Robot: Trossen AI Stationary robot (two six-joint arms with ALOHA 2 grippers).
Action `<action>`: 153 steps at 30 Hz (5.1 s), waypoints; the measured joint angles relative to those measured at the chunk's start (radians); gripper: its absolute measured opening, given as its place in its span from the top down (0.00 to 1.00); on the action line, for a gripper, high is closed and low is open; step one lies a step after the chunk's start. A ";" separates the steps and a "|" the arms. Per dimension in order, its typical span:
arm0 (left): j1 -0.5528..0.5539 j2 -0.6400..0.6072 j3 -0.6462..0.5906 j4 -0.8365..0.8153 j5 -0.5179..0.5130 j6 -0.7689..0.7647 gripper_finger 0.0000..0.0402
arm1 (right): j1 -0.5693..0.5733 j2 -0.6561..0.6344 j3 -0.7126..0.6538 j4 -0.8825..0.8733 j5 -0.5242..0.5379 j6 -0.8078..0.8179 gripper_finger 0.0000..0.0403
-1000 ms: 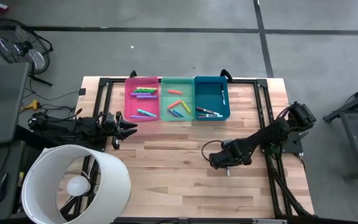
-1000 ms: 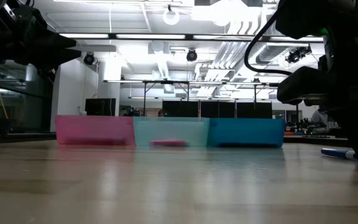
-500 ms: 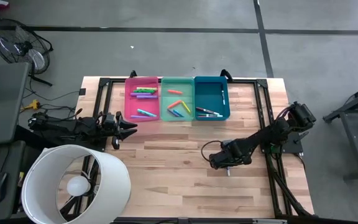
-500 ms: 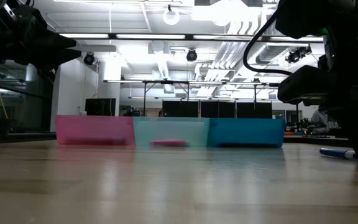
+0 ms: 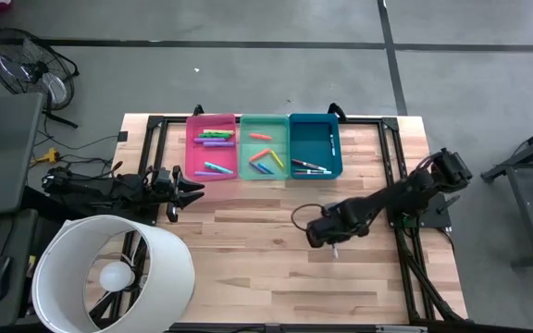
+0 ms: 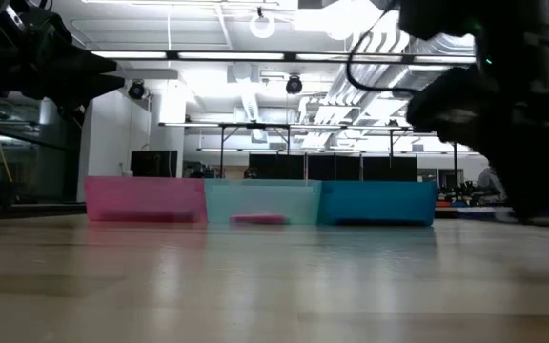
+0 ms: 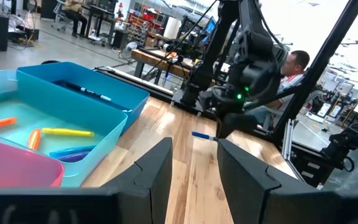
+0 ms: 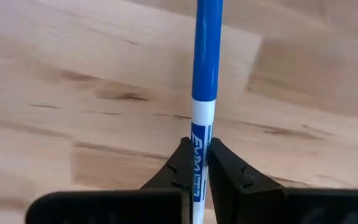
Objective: Pick & Place Markers
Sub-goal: Put the blue highlighter into the blue bin, then return to Home Position
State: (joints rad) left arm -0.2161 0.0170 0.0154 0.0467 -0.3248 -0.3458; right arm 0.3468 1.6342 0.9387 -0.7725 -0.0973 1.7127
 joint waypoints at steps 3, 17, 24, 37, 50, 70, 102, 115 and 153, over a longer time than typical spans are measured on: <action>0.000 0.000 0.000 0.000 0.000 0.000 0.68 | -0.037 -0.019 0.024 -0.022 -0.003 -0.085 0.96; 0.000 0.000 0.000 0.000 0.000 0.000 0.68 | -0.435 -0.149 0.266 -0.355 0.066 -0.694 0.96; 0.000 0.000 0.000 0.000 0.000 0.000 0.68 | -0.699 -0.146 0.379 -0.360 0.076 -1.092 0.96; 0.000 0.000 0.000 0.000 0.000 0.000 0.68 | -0.966 -0.097 0.388 -0.204 0.035 -1.864 0.97; 0.000 0.000 0.000 0.000 0.000 0.000 0.68 | -0.968 0.134 0.388 -0.108 0.133 -2.250 0.97; 0.000 0.000 0.000 0.000 0.000 0.000 0.68 | -0.951 0.153 0.388 -0.121 0.249 -2.400 0.87; 0.000 0.000 0.000 0.000 0.000 0.000 0.68 | -0.400 -0.372 0.389 -0.273 0.269 -1.313 0.46; 0.000 0.000 0.000 0.000 0.000 0.000 0.68 | -0.327 -0.384 0.389 -0.271 0.370 -1.268 0.98; 0.000 0.000 0.000 0.000 0.000 0.000 0.68 | -0.512 -1.395 -0.867 0.897 0.078 -1.023 1.00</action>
State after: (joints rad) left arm -0.2163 0.0173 0.0154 0.0463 -0.3248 -0.3455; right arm -0.1650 0.2394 0.0717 0.1242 -0.0190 0.6897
